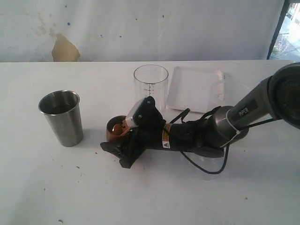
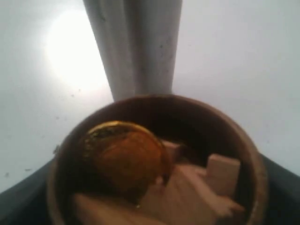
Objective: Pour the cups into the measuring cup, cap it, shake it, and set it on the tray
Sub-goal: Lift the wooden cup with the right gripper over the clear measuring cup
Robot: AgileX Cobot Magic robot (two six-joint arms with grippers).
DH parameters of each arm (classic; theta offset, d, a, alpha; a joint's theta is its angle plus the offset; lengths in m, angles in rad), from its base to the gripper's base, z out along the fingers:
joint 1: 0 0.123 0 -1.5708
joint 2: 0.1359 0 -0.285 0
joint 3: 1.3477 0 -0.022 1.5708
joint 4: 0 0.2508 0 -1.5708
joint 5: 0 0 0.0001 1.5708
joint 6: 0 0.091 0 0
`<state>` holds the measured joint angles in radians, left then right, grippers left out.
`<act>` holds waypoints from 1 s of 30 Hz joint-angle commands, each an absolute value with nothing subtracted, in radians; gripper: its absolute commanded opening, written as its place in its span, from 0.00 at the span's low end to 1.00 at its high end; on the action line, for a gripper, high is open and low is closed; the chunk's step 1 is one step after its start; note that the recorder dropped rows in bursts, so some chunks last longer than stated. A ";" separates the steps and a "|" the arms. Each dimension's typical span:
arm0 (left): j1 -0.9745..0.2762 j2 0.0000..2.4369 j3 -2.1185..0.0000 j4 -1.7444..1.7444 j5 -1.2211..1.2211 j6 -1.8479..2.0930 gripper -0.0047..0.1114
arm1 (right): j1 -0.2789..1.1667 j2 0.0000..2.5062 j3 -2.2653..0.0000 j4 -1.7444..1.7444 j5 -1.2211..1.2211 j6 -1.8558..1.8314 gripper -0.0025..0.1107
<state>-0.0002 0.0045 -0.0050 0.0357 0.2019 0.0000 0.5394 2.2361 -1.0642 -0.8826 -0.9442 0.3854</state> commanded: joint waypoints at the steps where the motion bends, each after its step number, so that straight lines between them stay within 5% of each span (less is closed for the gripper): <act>1: -0.004 0.000 0.000 0.031 0.193 0.000 0.04 | 0.539 2.160 -1.068 -0.935 -0.969 0.512 0.02; 9: -0.004 0.000 0.000 0.031 0.193 0.000 0.04 | 0.539 2.013 -1.068 -1.037 -0.946 0.663 0.02; 18: -0.004 0.000 0.000 0.031 0.193 0.000 0.04 | 0.539 1.779 -1.093 -1.022 -0.569 0.686 0.02; 30: -0.004 0.000 0.000 0.031 0.193 0.000 0.04 | 0.416 1.721 -1.239 -1.012 -0.414 0.670 0.02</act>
<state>-0.0002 0.0045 -0.0050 0.0357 0.2019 0.0000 0.4587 1.7307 -1.2097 -1.0301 -0.4529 0.6801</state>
